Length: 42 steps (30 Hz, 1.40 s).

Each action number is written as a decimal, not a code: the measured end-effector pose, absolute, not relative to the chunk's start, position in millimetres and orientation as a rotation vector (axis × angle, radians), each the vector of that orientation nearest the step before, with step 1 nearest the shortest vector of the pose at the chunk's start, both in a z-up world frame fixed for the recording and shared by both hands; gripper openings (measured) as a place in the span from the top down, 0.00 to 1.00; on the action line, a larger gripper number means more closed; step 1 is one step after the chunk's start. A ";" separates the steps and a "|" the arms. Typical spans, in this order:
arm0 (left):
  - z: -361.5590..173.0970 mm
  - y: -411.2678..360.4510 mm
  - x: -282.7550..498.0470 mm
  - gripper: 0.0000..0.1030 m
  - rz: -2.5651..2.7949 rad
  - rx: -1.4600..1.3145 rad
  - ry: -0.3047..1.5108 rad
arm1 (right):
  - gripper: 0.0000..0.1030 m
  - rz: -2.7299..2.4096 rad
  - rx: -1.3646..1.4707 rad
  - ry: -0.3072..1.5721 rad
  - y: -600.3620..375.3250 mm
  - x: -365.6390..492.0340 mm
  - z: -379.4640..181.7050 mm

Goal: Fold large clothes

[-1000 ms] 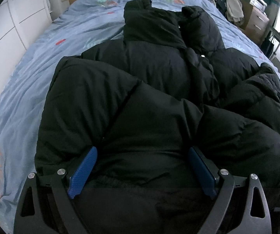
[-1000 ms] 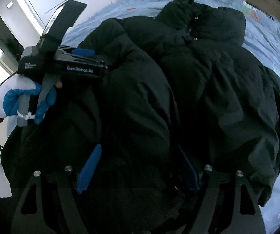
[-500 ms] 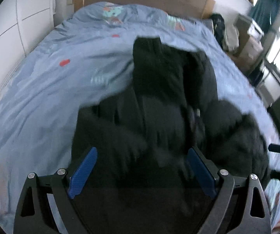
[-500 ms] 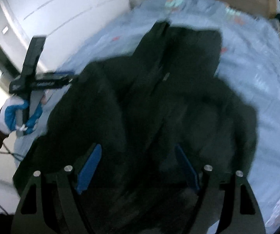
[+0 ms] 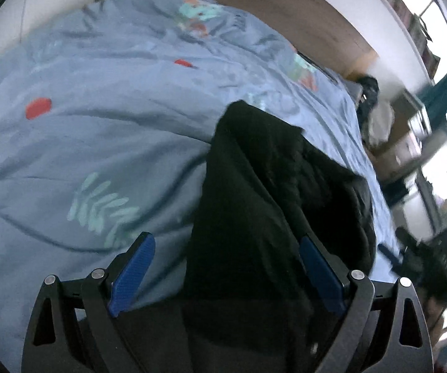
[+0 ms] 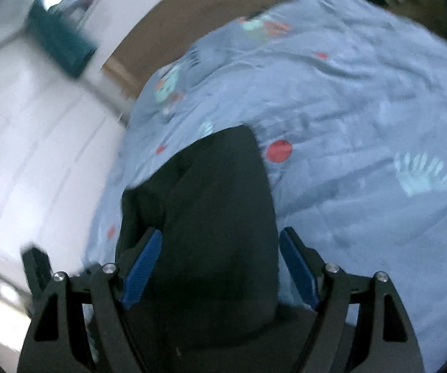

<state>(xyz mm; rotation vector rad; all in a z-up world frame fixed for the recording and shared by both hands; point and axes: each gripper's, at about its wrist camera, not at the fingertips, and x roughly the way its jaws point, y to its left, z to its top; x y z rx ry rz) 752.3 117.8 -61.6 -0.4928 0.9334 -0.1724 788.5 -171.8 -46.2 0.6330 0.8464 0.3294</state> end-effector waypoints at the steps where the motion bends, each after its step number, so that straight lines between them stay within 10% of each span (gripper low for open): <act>1: -65.7 118.1 757.5 0.10 -0.157 -0.501 0.932 | 0.25 0.332 0.656 0.848 -171.6 796.2 -52.7; 13: -88.0 95.9 796.3 0.11 -0.079 -0.490 0.972 | 0.26 0.222 0.490 0.892 -130.2 844.5 -77.6; 14: -87.6 93.3 796.2 0.17 -0.075 -0.477 0.974 | 0.27 0.206 0.459 0.899 -126.5 846.5 -76.8; 16: -87.7 88.6 798.3 0.65 -0.123 -0.474 0.991 | 0.59 0.212 0.401 0.915 -117.7 849.0 -72.9; 19: -80.5 82.5 796.4 0.85 -0.144 -0.435 0.995 | 0.81 0.220 0.346 0.913 -111.2 845.7 -61.2; 42: -36.6 115.8 620.0 0.87 -0.273 -0.571 0.904 | 0.86 0.427 0.317 0.642 -148.8 635.7 31.4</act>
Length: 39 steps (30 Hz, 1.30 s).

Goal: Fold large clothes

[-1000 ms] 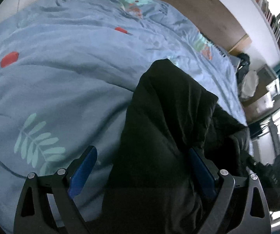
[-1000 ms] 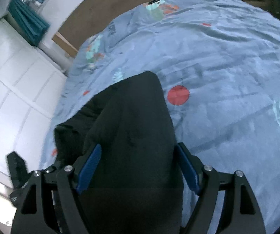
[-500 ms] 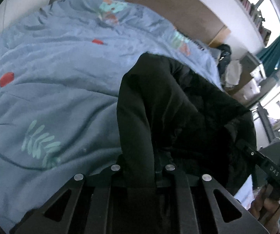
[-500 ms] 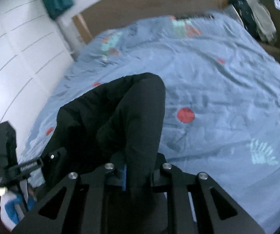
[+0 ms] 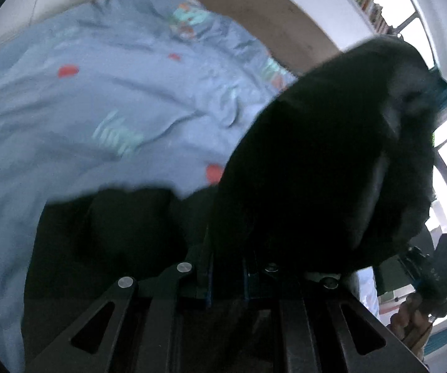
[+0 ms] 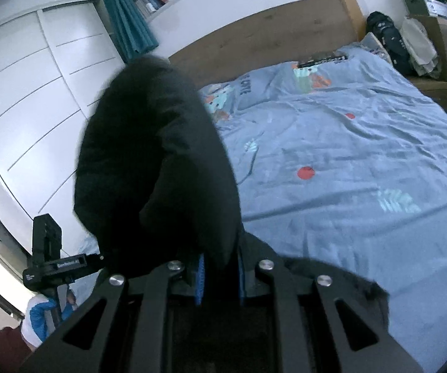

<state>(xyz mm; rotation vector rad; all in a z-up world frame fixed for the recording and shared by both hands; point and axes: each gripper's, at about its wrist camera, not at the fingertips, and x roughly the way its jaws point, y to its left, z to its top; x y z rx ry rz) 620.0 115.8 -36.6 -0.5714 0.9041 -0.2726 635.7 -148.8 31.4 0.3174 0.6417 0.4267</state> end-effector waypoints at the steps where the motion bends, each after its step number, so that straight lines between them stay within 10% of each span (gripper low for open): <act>1: -42.0 116.8 614.3 0.87 -0.266 -0.578 0.916 | 0.86 0.432 0.327 0.643 -150.9 627.7 27.6; 26: -49.2 157.1 500.4 0.87 -0.123 -0.506 0.956 | 0.84 0.330 0.356 0.811 -207.1 500.6 -40.2; 31: 23.5 168.0 555.5 0.57 -0.129 -0.545 0.794 | 0.72 0.301 0.385 0.610 -230.4 554.9 51.3; 39: 81.4 111.6 644.2 0.45 -0.194 -0.458 0.785 | 0.54 0.379 0.250 0.644 -161.1 642.9 119.8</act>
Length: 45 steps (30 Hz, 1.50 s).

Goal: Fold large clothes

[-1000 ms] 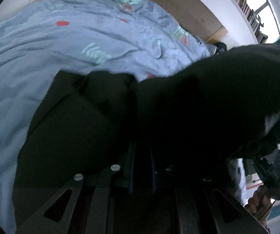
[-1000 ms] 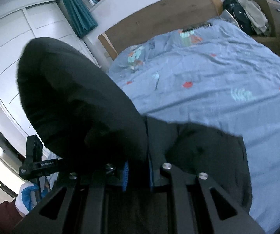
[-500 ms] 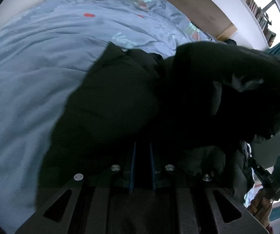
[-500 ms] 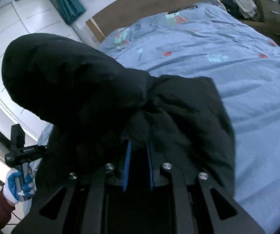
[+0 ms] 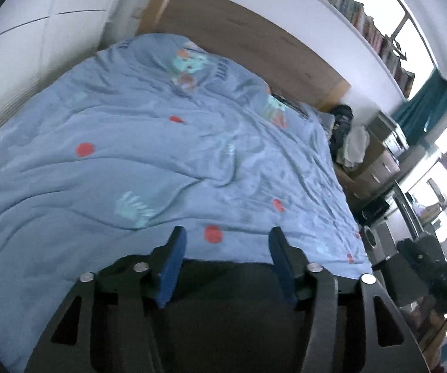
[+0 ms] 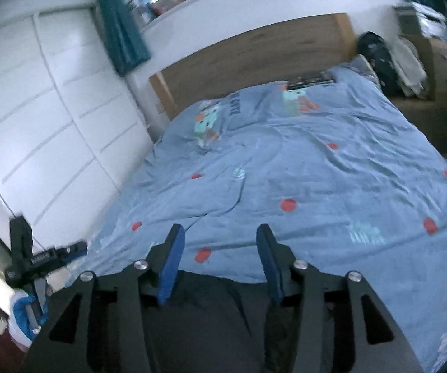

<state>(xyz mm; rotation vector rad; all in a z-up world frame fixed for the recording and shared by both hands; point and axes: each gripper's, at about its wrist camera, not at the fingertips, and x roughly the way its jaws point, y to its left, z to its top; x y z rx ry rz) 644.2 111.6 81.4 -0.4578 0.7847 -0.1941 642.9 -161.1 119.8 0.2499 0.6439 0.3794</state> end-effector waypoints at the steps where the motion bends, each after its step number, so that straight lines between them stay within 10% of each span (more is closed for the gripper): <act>1: 81.9 106.2 647.6 0.45 -0.207 -0.449 0.795 | 0.53 0.384 0.224 0.659 -150.6 649.6 121.8; 34: -95.4 22.4 501.3 0.38 -0.345 -0.055 1.002 | 0.51 0.493 -0.230 0.961 -93.4 505.0 -82.8; 45: -49.1 27.2 499.8 0.37 -0.314 -0.064 1.019 | 0.50 0.471 -0.233 1.030 -87.4 504.5 -51.3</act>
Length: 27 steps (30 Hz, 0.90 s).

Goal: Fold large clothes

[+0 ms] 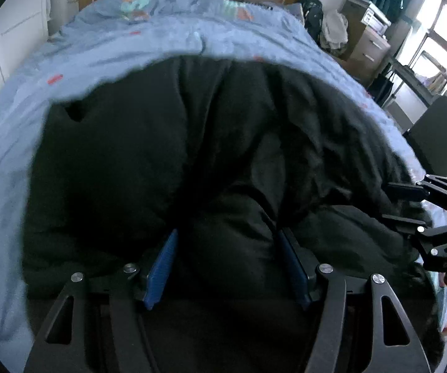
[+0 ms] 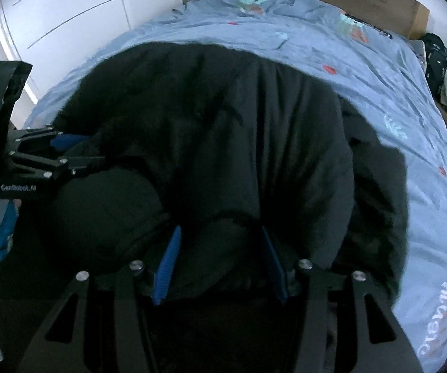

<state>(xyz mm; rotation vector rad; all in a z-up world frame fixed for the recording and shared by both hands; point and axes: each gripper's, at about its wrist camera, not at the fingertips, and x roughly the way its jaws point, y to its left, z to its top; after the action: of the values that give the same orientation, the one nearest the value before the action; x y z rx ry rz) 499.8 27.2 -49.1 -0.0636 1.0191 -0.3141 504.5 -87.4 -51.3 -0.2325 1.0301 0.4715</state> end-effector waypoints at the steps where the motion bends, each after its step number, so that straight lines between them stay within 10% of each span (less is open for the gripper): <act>1: -39.5 29.5 499.2 0.37 -0.319 -0.059 1.001 | 0.50 0.479 -0.226 1.027 -89.6 503.6 -40.1; 11: 9.9 19.4 564.9 0.31 -0.314 -0.035 0.881 | 0.45 0.452 -0.171 0.890 -85.0 562.3 25.2; 27: -77.1 5.4 573.1 0.24 -0.321 0.046 0.821 | 0.30 0.410 -0.196 0.901 -56.4 605.0 -88.7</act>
<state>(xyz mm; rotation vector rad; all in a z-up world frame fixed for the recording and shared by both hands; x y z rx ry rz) 573.1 5.4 -77.1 0.0464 0.8213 -0.3211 605.0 -56.4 -88.7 -0.1958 0.9012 0.4101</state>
